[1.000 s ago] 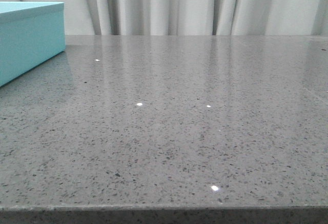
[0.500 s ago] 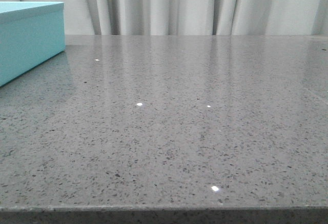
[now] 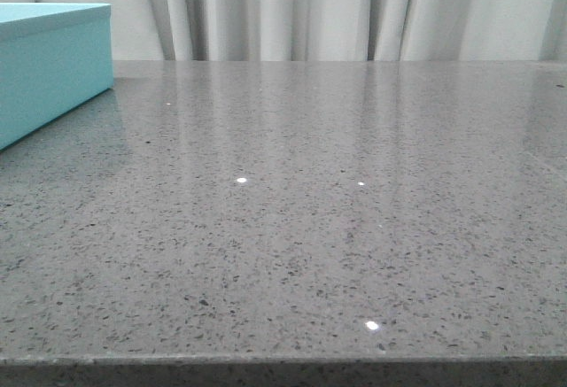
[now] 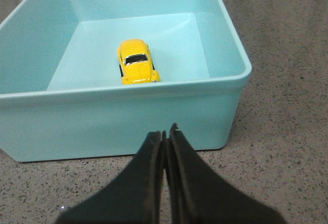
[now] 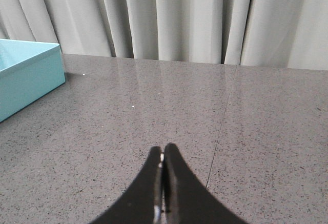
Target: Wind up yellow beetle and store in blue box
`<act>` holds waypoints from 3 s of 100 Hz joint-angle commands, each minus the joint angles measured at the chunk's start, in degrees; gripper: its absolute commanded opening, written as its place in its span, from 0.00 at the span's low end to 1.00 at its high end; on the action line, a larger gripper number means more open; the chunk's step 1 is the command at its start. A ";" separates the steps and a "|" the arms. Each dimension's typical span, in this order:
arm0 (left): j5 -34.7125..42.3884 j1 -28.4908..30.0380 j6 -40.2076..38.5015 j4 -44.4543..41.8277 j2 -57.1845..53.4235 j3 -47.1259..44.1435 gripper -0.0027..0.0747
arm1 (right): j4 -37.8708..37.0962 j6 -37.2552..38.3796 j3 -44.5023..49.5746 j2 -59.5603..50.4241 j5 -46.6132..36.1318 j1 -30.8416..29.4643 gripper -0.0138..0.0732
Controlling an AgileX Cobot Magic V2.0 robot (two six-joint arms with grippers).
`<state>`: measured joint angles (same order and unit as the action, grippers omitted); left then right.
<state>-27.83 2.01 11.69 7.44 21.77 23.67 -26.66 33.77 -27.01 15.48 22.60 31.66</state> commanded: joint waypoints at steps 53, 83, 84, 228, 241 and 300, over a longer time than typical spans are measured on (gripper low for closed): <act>25.39 -0.28 -11.14 -6.05 -11.64 -11.54 0.01 | -1.75 -0.55 -1.37 0.40 -4.11 -0.03 0.08; 31.23 -1.39 -13.92 -5.76 -21.62 -24.34 0.01 | -1.75 -0.55 -1.37 0.40 -4.11 -0.03 0.08; 31.23 -1.54 -13.92 -5.77 -21.85 -24.56 0.01 | -1.75 -0.55 -1.37 0.40 -4.11 -0.03 0.08; 29.54 -2.97 -14.01 -5.53 -23.87 -25.95 0.01 | -7.91 -0.55 -1.04 0.45 -3.77 -0.03 0.08; 29.54 -2.97 -14.01 -5.53 -23.87 -25.95 0.01 | -7.96 -0.55 -0.69 0.60 -3.78 -0.27 0.08; 29.54 -2.97 -14.01 -5.53 -23.87 -25.95 0.01 | 19.04 -24.68 10.69 -0.97 -25.64 -18.44 0.08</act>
<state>-2.51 -0.59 -1.79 1.33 -0.28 0.17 -9.91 11.25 -15.90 14.80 2.74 16.16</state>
